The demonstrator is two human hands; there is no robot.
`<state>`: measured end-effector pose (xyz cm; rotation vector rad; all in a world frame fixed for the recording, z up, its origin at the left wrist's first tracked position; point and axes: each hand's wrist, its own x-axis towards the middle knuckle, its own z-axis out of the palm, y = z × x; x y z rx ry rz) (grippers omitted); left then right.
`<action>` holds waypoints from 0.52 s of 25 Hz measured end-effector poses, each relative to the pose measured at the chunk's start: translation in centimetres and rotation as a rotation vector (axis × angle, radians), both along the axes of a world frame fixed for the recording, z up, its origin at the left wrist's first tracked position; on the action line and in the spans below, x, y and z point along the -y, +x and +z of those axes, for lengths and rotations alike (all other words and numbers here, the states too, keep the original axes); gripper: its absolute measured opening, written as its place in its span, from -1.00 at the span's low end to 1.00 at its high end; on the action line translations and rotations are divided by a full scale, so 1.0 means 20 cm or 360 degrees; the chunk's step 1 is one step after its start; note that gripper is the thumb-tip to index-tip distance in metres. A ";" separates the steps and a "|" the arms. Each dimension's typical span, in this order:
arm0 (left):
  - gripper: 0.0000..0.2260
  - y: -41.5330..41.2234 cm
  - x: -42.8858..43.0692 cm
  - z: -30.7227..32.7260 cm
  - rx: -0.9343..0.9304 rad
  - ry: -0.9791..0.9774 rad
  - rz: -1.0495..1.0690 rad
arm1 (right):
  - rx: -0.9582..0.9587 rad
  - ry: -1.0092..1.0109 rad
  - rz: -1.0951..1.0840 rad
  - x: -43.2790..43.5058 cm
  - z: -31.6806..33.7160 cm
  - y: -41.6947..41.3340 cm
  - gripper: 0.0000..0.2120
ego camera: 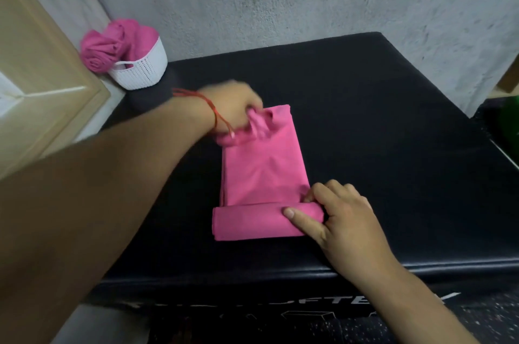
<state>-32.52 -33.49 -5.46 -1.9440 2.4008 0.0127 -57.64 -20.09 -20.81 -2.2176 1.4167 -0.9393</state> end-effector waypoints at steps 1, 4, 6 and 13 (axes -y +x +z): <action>-0.65 0.04 0.07 0.11 -0.0114 -0.0339 0.0196 | -0.0004 -0.0007 -0.0011 0.00 0.00 0.00 -0.47; -0.19 0.16 0.15 0.26 -0.0290 -0.0978 0.0716 | -0.0016 -0.0019 -0.0020 0.00 0.00 0.00 -0.46; -0.21 0.13 0.11 0.22 -0.0190 -0.0960 0.0555 | -0.0015 -0.0016 -0.0026 0.00 0.00 0.00 -0.46; -0.60 0.05 -0.31 -0.17 -0.0555 -0.0614 0.0265 | 0.0001 0.0029 -0.0039 0.00 0.02 0.01 -0.47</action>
